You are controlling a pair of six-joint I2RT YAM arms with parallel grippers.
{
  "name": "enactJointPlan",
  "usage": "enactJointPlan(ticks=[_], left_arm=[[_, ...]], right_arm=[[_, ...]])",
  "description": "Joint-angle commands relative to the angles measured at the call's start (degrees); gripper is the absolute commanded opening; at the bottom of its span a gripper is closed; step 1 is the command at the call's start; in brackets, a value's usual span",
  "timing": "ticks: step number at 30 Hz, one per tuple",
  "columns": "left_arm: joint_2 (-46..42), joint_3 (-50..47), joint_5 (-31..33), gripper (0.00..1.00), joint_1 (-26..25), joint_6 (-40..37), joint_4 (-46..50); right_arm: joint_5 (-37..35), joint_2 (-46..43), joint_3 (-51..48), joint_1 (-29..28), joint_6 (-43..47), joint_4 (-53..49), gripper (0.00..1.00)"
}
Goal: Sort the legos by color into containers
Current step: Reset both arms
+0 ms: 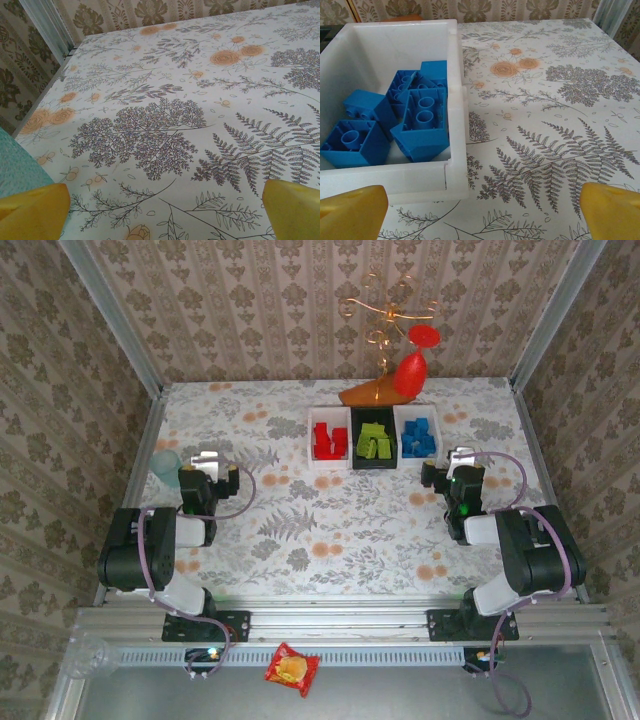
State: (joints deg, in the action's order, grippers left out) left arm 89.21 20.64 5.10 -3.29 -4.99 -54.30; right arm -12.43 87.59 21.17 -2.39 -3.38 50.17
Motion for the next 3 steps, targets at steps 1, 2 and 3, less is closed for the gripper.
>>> enactJointPlan(ticks=[1, 2, 3], left_arm=[[0.2, 0.4, -0.3, 1.0, -0.2, -0.6, -1.4], [0.1, 0.4, -0.3, 1.0, -0.1, -0.6, -1.3], [0.1, 0.4, -0.4, 1.0, 0.0, -0.6, -1.3]], right_arm=[[-1.7, -0.1, 1.1, 0.0, -0.7, 0.6, 1.0], [-1.7, -0.1, 1.1, 0.0, -0.7, 0.7, 1.0], [-1.7, -0.1, 1.1, 0.0, -0.7, 0.6, 1.0]])
